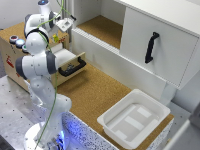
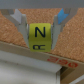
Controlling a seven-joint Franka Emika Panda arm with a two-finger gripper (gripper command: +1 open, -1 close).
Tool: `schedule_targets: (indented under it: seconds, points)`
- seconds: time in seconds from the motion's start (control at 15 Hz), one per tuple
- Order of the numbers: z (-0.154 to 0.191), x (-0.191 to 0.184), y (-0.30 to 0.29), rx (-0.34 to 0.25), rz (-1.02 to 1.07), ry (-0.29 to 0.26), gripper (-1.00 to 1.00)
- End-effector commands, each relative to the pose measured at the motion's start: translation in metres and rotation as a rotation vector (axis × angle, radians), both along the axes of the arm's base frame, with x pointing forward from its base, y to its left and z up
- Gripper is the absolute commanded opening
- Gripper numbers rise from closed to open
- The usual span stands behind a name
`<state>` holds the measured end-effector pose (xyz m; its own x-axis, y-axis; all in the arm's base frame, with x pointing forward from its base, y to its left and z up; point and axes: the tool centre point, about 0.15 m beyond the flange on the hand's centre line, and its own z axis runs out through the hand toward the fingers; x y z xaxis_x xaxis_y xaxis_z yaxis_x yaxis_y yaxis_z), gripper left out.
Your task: Place the yellow block on top of the drawer
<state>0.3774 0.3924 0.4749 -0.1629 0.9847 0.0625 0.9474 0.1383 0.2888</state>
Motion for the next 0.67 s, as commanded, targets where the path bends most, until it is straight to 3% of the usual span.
schedule_targets:
  seconds: [0.0, 0.47, 0.53, 0.6]
  points:
    - [-0.01, 0.046, 0.053, -0.083, 0.02, 0.132, -1.0]
    - [-0.043, 0.052, 0.07, -0.082, 0.024, 0.188, -1.0]
    - [-0.044, 0.05, 0.069, -0.092, 0.018, 0.19, 1.0]
    - [-0.043, 0.048, 0.068, -0.089, 0.02, 0.196, 1.0]
